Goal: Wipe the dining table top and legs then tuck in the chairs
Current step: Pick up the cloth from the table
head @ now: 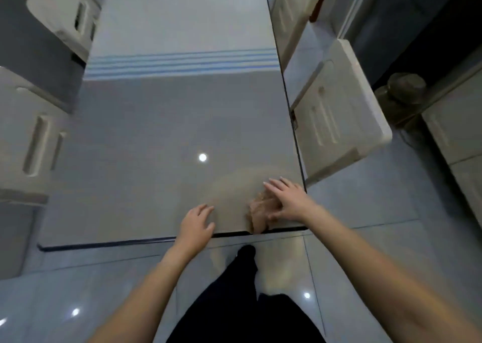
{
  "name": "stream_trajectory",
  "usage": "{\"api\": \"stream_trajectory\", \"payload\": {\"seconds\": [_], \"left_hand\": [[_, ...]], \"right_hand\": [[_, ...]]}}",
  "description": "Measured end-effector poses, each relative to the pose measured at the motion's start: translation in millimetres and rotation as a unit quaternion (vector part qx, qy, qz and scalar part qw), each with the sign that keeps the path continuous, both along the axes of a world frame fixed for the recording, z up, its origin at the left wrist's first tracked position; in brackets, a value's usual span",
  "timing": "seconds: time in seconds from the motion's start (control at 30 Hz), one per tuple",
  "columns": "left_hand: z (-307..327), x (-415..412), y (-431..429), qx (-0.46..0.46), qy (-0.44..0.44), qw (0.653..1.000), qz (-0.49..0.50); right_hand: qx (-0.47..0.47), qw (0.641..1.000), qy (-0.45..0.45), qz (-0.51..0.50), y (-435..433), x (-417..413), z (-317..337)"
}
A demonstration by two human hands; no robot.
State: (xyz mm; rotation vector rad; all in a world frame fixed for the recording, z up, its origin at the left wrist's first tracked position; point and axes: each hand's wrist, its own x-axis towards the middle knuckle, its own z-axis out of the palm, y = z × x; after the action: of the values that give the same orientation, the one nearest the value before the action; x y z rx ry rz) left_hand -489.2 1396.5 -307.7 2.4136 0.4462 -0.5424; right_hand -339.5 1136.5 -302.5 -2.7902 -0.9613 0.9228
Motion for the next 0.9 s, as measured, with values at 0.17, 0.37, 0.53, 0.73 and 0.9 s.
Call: {"api": "stream_trajectory", "payload": {"seconds": [0.17, 0.37, 0.53, 0.73, 0.9], "left_hand": [[-14, -3, 13, 0.0, 0.033, 0.999, -0.003], [-5, 19, 12, -0.047, 0.028, 0.998, 0.019], [43, 76, -17, -0.143, -0.04, 0.988, 0.038], [82, 135, -110, -0.214, -0.071, 0.972, -0.069], [98, 142, -229, -0.25, -0.06, 0.953, -0.161]], "right_hand": [[-0.05, 0.998, -0.02, -0.027, 7, -10, -19], [0.205, 0.89, 0.098, -0.395, 4, -40, -13], [0.414, 0.671, 0.146, -0.597, -27, -52, 41], [0.493, 0.534, 0.055, -0.685, -122, -79, 85], [0.477, 0.451, -0.035, -0.754, -225, -140, 87]]}}
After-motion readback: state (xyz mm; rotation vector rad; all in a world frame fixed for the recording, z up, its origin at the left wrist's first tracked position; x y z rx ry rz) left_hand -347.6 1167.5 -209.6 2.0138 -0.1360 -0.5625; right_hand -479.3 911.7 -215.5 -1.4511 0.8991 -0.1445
